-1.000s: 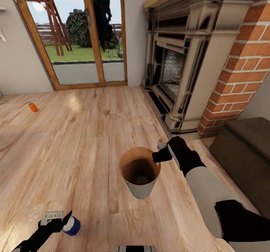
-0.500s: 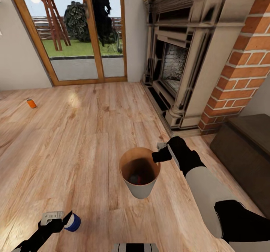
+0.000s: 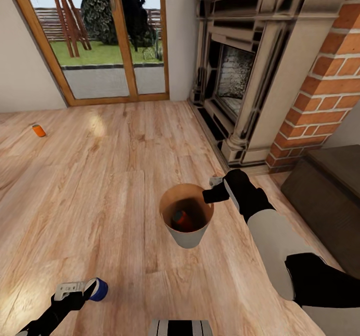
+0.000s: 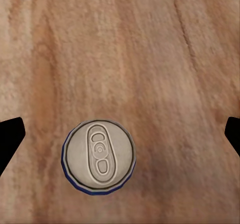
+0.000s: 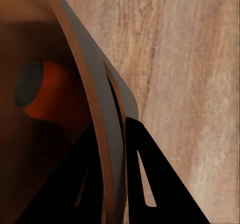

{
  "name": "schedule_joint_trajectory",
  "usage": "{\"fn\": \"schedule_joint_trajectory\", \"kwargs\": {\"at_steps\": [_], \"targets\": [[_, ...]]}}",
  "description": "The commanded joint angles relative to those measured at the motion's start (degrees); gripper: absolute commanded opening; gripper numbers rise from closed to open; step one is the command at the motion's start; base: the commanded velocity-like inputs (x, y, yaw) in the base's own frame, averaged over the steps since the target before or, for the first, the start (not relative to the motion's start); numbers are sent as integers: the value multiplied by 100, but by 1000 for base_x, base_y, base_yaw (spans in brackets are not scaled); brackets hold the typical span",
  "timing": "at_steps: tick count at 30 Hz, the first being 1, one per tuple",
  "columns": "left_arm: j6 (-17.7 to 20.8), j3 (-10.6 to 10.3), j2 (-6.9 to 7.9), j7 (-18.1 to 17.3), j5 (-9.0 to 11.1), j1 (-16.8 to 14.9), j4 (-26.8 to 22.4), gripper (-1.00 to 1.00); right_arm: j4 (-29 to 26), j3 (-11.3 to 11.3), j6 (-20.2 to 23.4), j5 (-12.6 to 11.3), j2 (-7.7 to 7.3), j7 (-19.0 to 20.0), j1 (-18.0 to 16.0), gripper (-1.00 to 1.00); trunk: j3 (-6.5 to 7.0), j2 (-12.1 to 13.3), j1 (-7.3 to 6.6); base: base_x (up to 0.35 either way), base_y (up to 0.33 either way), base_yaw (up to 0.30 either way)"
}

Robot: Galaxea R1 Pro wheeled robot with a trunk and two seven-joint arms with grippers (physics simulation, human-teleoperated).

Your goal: Put the three can of soda from the living room inside the tash can in the kitchen.

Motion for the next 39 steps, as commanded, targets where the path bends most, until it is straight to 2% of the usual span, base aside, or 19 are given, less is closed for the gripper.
{"fn": "schedule_joint_trajectory", "kwargs": {"at_steps": [1,12,17,25,36,39], "targets": [[0,0,0,0,0,0,0,100,2,-7,41,-209,2,51,-5,-100,0,0,0,0,0,0],[-7,0,-9,8,-2,0,8,100,-24,-17,41,-209,11,51,-117,-100,0,0,0,0,0,0],[-9,0,-15,9,-7,0,9,100,-61,-134,41,-209,54,48,-223,-100,0,0,0,0,0,0],[-9,-1,-17,9,-15,0,9,100,-74,-186,41,-201,57,43,-360,-100,0,0,0,0,0,0],[-3,-9,-11,9,-32,0,55,100,-95,-185,41,-200,63,42,-375,-100,-244,-15,28,0,0,0],[-9,-9,-11,9,-16,0,59,100,-100,-183,41,-200,64,42,-376,-100,-244,-15,28,0,0,0]]}}
